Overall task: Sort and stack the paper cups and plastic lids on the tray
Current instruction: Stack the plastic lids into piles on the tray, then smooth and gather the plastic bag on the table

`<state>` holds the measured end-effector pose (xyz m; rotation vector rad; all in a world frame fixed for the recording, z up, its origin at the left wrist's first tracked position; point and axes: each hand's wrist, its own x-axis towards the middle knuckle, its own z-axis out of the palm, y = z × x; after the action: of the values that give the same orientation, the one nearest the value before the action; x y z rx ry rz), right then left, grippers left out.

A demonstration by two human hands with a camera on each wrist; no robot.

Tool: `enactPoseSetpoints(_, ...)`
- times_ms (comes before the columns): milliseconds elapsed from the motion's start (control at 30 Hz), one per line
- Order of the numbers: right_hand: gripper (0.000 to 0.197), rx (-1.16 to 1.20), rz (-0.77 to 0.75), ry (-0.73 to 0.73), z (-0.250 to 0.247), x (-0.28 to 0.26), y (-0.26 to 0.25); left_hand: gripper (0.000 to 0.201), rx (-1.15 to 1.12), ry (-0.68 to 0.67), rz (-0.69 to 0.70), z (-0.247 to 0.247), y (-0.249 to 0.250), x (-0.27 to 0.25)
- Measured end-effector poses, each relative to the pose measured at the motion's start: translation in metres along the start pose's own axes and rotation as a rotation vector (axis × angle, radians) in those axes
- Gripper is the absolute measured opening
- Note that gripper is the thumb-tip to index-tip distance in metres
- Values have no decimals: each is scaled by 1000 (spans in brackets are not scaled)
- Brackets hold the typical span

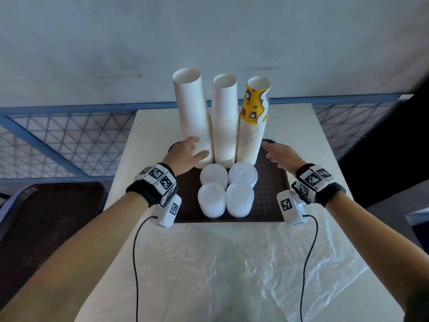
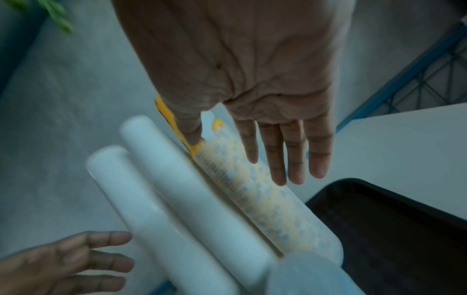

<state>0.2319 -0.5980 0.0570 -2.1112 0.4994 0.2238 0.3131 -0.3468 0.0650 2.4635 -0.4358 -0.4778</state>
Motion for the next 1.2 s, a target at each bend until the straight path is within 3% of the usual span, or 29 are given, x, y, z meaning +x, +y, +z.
enactPoseSetpoints(133, 42, 138, -70, 104, -11, -62, -8, 63, -20, 108, 204, -11, 32, -36)
enactPoseSetpoints(233, 39, 181, -76, 147, -4, -103, 7, 64, -30, 111, 325, -3, 48, -65)
enactPoseSetpoints(367, 42, 240, 48, 137, 23, -162, 48, 63, -35, -16, 406, 32, 50, -109)
enactPoseSetpoints(500, 40, 293, 179, 143, 52, -211, 94, 63, -4, -204, 379, 81, 38, -143)
enactPoseSetpoints(700, 37, 525, 458, 237, 68, -269, 169, 62, 318, -447, 336, 155, 31, -185)
enactPoseSetpoints(833, 35, 669, 620, 355, 57, -287, 207, 52, 446, -534, 389, 206, 44, -195)
enactPoseSetpoints(933, 35, 714, 677, 386, 43, -289, 229, 48, 467, -522, 404, 243, 63, -188)
enactPoseSetpoints(1200, 30, 846, 687, 389, 15, -270, 265, 51, 589, -465, 446, 317, 84, -167)
